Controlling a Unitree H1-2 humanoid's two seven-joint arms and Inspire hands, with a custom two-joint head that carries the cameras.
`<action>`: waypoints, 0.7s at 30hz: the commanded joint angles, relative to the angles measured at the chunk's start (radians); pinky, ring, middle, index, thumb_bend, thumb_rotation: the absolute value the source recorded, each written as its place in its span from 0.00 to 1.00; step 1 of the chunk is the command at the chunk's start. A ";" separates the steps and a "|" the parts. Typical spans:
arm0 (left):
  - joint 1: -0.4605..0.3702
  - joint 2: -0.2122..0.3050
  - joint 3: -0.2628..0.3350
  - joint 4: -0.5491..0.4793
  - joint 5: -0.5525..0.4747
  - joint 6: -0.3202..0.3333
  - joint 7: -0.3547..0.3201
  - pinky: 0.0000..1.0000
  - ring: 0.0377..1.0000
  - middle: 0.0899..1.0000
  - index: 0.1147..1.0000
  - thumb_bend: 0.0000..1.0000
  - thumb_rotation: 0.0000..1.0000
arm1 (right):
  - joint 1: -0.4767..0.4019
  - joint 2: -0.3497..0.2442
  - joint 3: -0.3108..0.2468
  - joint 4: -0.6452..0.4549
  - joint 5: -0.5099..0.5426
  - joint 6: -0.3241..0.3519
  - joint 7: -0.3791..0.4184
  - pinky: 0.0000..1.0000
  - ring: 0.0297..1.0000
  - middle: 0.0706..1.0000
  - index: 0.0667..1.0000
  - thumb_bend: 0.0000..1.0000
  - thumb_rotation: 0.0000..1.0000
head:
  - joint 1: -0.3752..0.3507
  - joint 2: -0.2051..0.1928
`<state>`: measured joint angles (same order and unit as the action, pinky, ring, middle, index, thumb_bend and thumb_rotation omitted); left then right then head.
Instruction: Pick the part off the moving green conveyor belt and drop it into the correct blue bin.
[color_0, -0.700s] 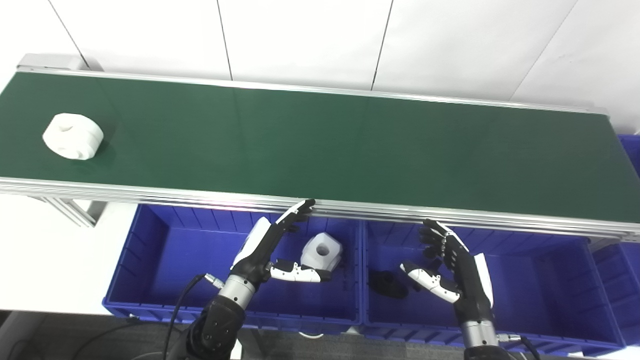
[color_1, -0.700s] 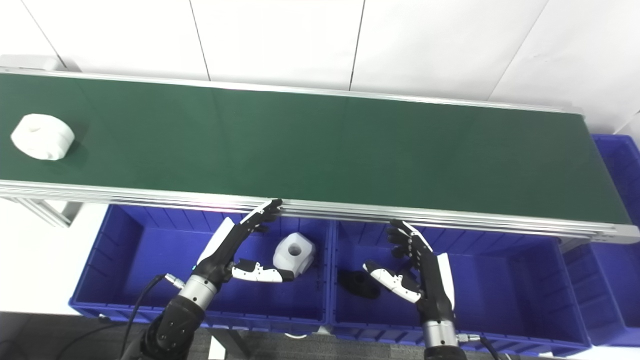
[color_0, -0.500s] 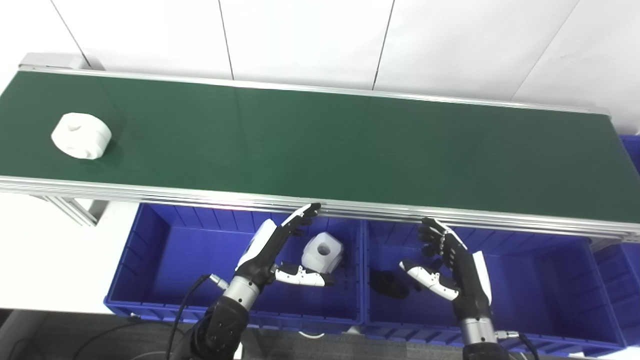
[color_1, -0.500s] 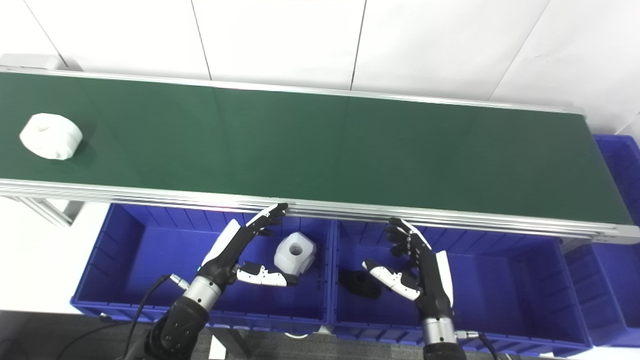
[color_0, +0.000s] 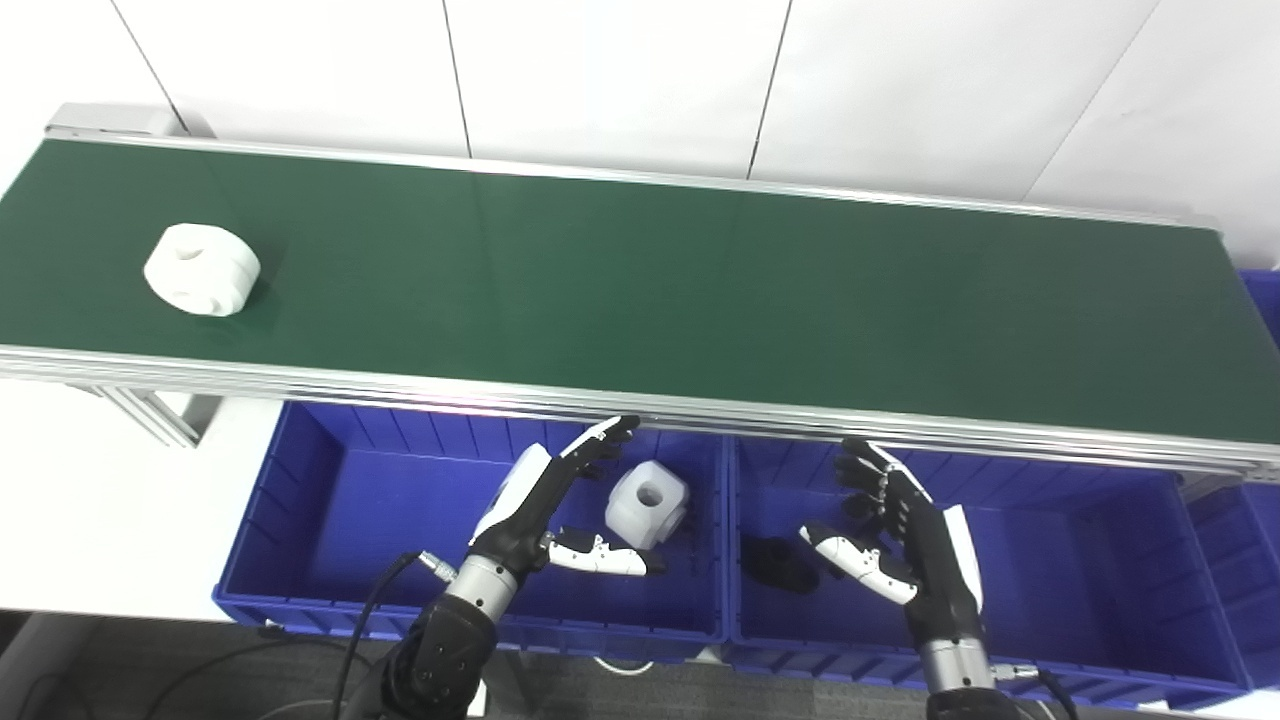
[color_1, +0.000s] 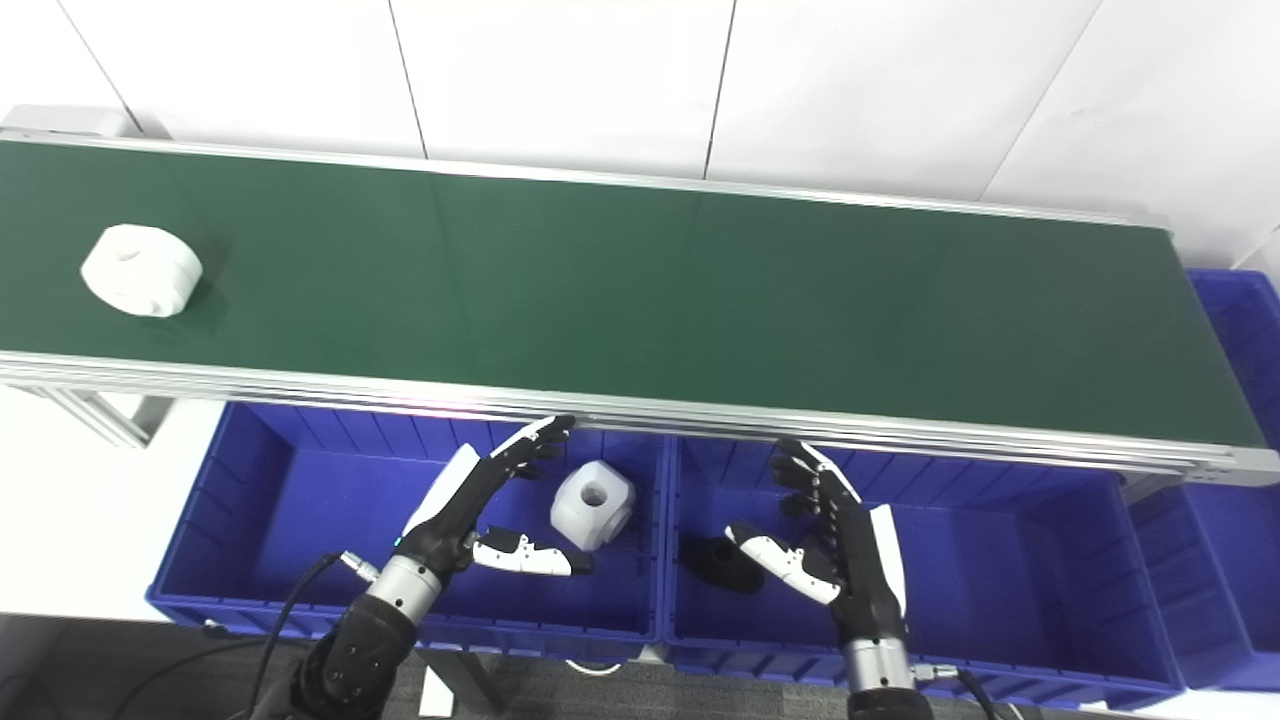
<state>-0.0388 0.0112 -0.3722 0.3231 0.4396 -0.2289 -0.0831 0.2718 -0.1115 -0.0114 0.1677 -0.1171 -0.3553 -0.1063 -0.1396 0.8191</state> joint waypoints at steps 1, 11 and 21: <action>-0.028 -0.009 -0.004 -0.022 -0.011 -0.016 0.005 0.75 0.83 0.87 0.87 0.75 0.29 | -0.002 0.000 -0.011 -0.023 0.006 -0.010 0.003 0.74 0.77 0.76 0.80 0.82 0.38 | -0.002 -0.002; -0.024 -0.014 -0.015 0.026 0.001 -0.042 0.022 0.76 0.83 0.87 0.87 0.76 0.30 | 0.000 -0.004 -0.013 0.024 -0.005 -0.051 -0.001 0.74 0.78 0.77 0.81 0.77 0.32 | 0.160 -0.118; -0.046 -0.051 -0.050 0.164 0.024 -0.128 0.100 0.74 0.81 0.87 0.88 0.75 0.29 | -0.008 -0.035 -0.015 0.098 -0.057 -0.114 -0.056 0.72 0.77 0.77 0.81 0.72 0.29 | 0.316 -0.232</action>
<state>-0.0499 -0.0245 -0.4192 0.4883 0.4601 -0.3100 -0.0132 0.2692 -0.1320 -0.0233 0.2777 -0.1790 -0.4088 -0.1432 0.1473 0.6090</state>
